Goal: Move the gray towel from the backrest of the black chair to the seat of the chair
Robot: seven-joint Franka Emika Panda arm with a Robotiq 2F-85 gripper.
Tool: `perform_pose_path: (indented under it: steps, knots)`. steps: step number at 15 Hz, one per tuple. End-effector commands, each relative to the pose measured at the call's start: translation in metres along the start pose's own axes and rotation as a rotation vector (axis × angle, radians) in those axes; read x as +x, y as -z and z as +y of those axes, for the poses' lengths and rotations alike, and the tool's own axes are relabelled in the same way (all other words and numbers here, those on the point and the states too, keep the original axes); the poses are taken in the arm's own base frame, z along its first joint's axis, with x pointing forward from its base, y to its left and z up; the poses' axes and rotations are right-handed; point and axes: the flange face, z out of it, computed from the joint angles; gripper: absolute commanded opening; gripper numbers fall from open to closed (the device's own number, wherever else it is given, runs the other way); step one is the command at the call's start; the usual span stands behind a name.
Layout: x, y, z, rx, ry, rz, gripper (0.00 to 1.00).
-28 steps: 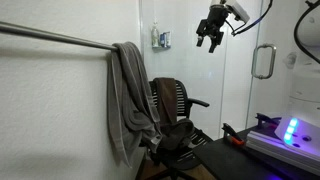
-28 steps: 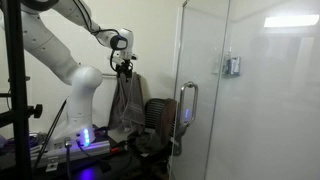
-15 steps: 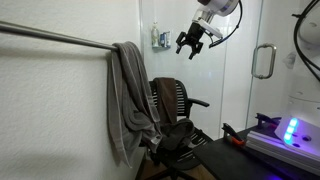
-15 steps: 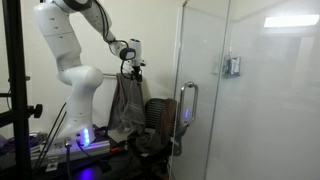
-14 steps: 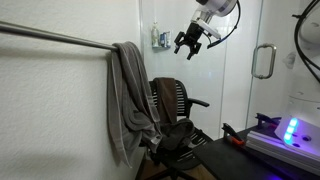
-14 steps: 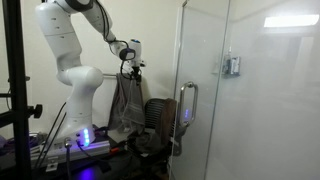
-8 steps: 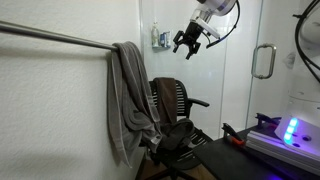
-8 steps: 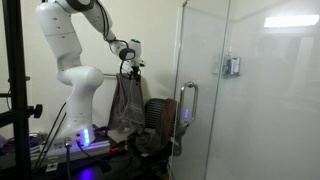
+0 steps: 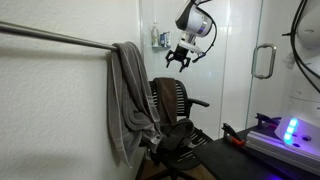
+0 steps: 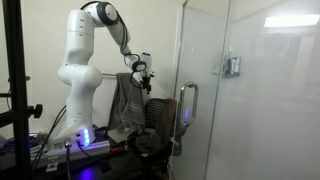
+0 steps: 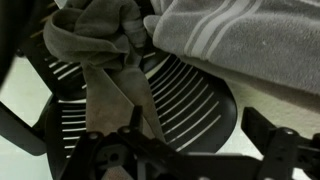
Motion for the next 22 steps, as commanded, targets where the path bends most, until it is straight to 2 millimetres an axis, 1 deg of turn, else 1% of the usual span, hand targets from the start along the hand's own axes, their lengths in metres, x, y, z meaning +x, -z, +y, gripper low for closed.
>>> perform_pose_path:
  steps: [1,3,4,5,6,7,8,10,11,12,13,15,16,17,18,19,20,21,22]
  knots:
    - [0.059,-0.050,-0.012,0.030,-0.086,0.126,1.00]
    - [0.085,-0.068,-0.014,0.012,-0.049,0.275,1.00]
    - [0.096,-0.074,-0.014,0.010,-0.046,0.340,1.00]
    - [0.102,-0.081,-0.012,-0.001,-0.037,0.370,1.00]
    - [0.104,-0.080,-0.010,-0.046,-0.027,0.344,1.00]
    - [0.091,-0.074,-0.011,-0.012,-0.034,0.323,1.00]
    - [0.096,-0.081,-0.007,-0.031,-0.032,0.330,1.00]
    - [0.100,-0.084,-0.006,-0.044,-0.026,0.341,1.00]
    - [0.104,-0.094,0.011,-0.123,-0.012,0.323,1.00]
    - [0.110,-0.108,0.032,-0.197,-0.008,0.348,1.00]
    - [0.121,-0.121,0.043,-0.242,-0.012,0.364,1.00]
    - [0.133,-0.140,0.067,-0.346,-0.060,0.377,1.00]
    - [0.136,-0.152,0.076,-0.382,-0.107,0.306,1.00]
    - [0.122,-0.129,0.073,-0.316,-0.079,0.341,1.00]
    - [0.124,-0.139,0.079,-0.339,-0.083,0.336,1.00]
    - [0.123,-0.143,0.078,-0.339,-0.079,0.341,1.00]
    - [0.122,-0.143,0.076,-0.335,-0.077,0.342,1.00]
    - [0.121,-0.137,0.068,-0.292,-0.069,0.317,1.00]
    - [0.121,-0.129,0.055,-0.235,-0.049,0.276,1.00]
